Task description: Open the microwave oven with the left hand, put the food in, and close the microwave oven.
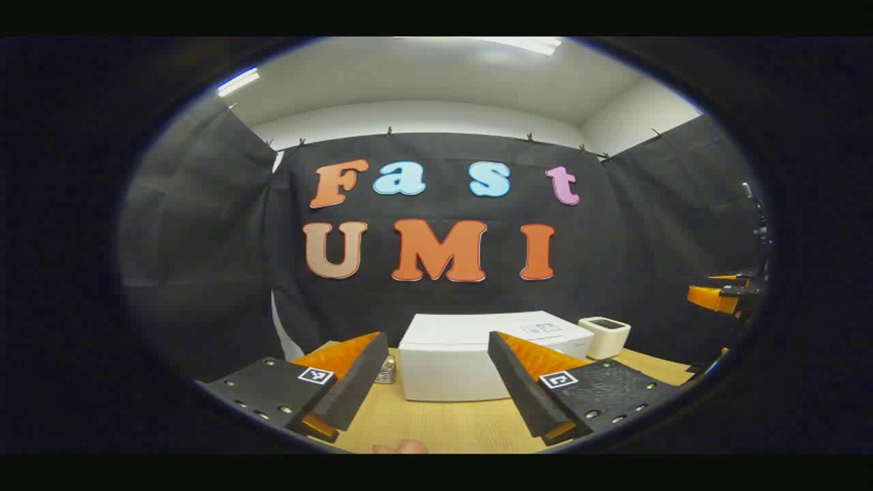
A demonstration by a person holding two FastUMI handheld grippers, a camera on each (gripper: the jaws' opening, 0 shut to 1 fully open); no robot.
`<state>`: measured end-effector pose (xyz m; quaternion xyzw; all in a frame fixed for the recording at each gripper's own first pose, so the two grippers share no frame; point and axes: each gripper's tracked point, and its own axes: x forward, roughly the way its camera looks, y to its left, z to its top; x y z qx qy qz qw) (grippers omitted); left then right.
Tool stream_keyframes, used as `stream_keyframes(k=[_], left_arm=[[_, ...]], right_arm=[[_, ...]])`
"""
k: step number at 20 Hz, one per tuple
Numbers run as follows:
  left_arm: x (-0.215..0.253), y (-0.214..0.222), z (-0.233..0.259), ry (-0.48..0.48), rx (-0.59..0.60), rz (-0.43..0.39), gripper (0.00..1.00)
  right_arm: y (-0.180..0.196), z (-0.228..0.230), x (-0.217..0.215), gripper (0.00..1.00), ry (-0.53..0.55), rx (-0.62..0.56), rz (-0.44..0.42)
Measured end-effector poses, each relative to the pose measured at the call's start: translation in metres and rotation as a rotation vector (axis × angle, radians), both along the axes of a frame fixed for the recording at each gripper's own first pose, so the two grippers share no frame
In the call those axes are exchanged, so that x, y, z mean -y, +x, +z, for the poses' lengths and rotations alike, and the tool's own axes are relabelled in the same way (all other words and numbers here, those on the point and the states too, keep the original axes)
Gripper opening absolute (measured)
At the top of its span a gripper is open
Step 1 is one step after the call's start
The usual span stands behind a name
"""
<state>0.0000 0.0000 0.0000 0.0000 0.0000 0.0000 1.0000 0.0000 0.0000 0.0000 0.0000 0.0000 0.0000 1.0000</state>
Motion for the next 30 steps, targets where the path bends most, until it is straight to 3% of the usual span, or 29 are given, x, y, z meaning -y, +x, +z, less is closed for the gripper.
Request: stream_keyframes(k=[12, 20, 25, 30], left_arm=[[-0.008, 0.003, 0.008, 0.004, 0.015, 0.037, 0.93], [0.004, 0.003, 0.0, -0.028, 0.009, -0.001, 0.93], [0.022, 0.008, -0.026, -0.021, 0.006, -0.002, 0.93], [0.08, 0.021, -0.078, -0.05, -0.027, -0.081, 0.93]], right_arm=[[0.003, 0.007, 0.005, 0.96, 0.025, 0.014, 0.002], [-0.001, 0.005, 0.002, 0.96, 0.026, 0.018, 0.007], [-0.003, 0.003, 0.001, 0.96, 0.027, 0.024, 0.009], [-0.002, -0.004, 0.003, 0.96, 0.029, 0.016, 0.005]])
